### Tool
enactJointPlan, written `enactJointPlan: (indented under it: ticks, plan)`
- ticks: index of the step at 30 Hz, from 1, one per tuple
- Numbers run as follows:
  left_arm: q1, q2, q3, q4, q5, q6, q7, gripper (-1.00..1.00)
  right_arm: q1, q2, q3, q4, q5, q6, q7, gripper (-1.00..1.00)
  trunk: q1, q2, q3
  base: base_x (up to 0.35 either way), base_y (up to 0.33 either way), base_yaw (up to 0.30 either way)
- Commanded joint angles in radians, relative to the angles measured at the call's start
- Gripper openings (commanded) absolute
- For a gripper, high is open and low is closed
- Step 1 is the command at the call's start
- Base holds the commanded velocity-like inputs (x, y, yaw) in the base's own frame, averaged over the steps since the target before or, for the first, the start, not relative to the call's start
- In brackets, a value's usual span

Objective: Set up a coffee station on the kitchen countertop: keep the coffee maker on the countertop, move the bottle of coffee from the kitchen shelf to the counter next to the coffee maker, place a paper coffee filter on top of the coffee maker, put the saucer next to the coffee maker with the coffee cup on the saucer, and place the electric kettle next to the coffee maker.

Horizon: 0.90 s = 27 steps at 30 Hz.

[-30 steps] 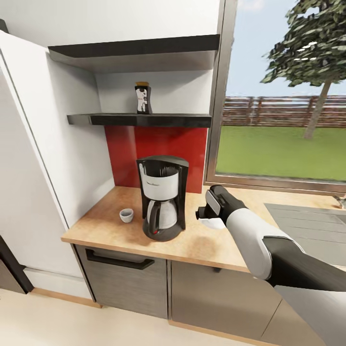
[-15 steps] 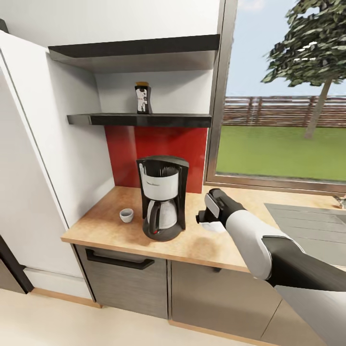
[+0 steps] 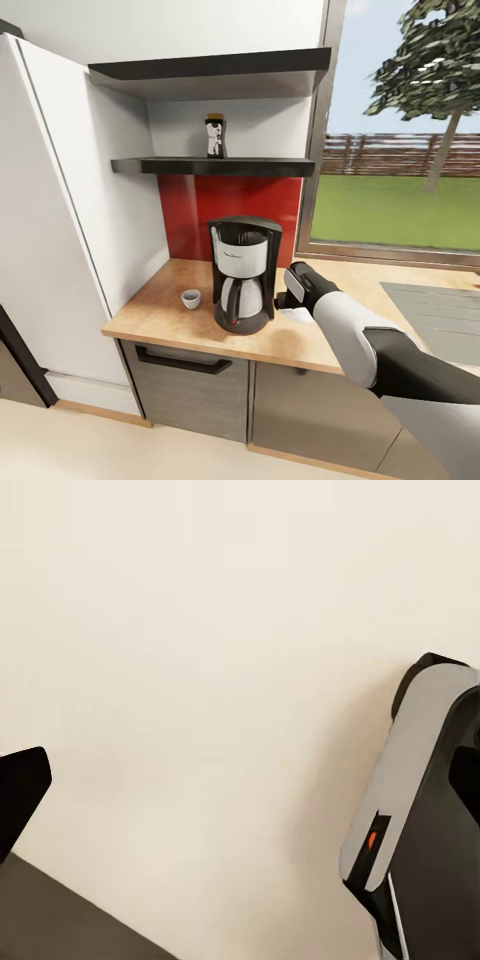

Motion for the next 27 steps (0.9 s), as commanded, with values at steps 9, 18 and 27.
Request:
enactJointPlan:
  ticks: [9,18,27]
  plan:
    - [0.0,-0.001,0.003,-0.001,0.009,0.0,-0.007,1.0,-0.001,0.001,-0.008,0.007,0.003,0.0,-0.006,-1.0,0.001,-0.002,-0.002,0.0,0.029,0.0]
    - [0.0,-0.001,0.004,-0.001,0.009,0.0,-0.007,1.0,-0.001,0.001,-0.008,0.016,0.003,-0.005,-0.006,-1.0,0.001,-0.002,-0.002,0.0,0.001,0.0]
    - [0.0,-0.004,0.002,-0.001,0.007,0.001,-0.007,1.0,-0.001,0.001,-0.008,0.019,0.003,-0.012,-0.005,-1.0,0.001,-0.002,-0.002,0.147,-0.016,0.0]
